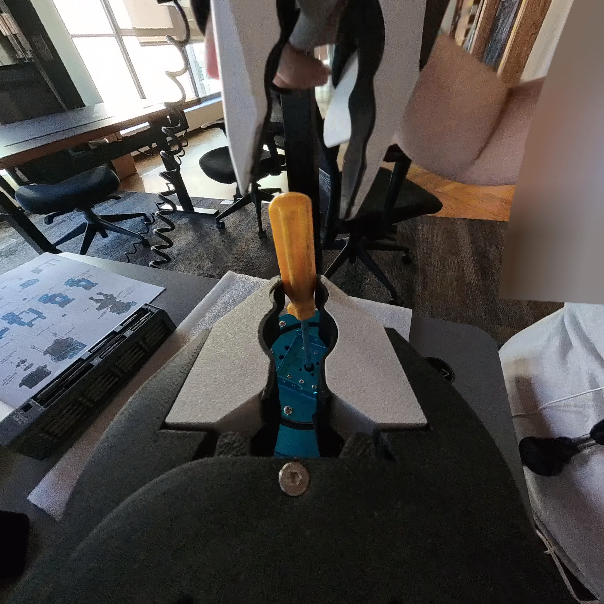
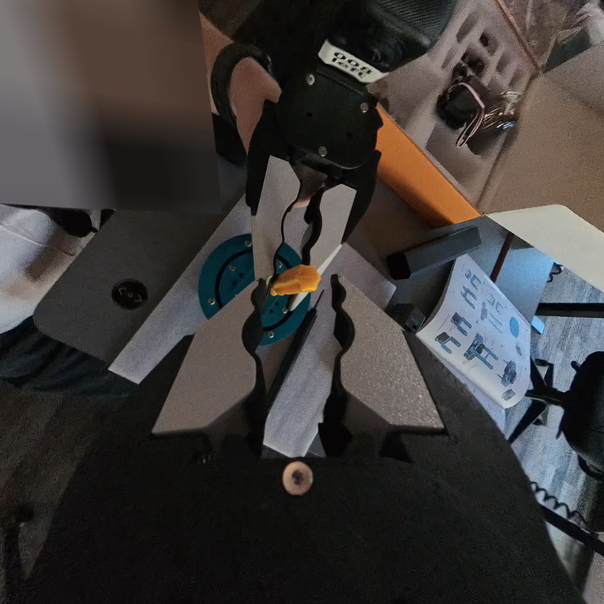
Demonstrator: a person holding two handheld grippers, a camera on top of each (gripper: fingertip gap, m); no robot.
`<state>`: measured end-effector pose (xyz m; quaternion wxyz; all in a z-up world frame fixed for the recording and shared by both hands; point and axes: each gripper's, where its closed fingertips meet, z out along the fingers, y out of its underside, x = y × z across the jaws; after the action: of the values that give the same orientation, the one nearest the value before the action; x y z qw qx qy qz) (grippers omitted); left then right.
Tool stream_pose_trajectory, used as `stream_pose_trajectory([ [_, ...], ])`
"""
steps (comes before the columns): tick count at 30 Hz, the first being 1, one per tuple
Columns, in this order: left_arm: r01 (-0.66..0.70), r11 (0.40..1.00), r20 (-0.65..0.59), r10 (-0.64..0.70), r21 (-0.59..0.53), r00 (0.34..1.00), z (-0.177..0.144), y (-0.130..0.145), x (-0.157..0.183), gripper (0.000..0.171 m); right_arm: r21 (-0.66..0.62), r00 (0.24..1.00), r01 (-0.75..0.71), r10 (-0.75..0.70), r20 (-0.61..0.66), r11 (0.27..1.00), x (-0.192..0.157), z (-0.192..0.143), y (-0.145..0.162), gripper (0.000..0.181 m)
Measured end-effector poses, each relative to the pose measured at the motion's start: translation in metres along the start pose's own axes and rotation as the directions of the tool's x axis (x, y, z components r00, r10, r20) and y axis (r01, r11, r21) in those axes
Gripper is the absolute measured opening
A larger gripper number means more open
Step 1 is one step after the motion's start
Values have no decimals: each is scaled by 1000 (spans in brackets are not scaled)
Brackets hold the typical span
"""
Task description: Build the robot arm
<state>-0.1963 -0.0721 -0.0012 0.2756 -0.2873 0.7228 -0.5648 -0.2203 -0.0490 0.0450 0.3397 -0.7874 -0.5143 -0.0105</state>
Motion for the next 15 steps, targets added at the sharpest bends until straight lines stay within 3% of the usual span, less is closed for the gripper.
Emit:
stream_pose_trajectory([
  [4, -12, 1000, -5, 12, -9, 1000, 1, 0, 0, 17, -150, 991, 101, -87, 98, 983, 0, 12, 1, 22],
  [7, 6, 1000, -19, -6, -6, 1000, 0, -1, 1, 17, -195, 989, -41, 67, 129, 980, 0, 13, -1, 19],
  [12, -13, 1000, 61, 13, -6, 998, 0, 2, -5, 17, -300, 919, -391, 389, -67, 870, 11, 13, 5, 18],
  [15, 5, 1000, 24, -6, 6, 1000, -1, 2, -2, 16, -303, 954, -299, 287, -85, 905, 10, 13, 1, 18],
])
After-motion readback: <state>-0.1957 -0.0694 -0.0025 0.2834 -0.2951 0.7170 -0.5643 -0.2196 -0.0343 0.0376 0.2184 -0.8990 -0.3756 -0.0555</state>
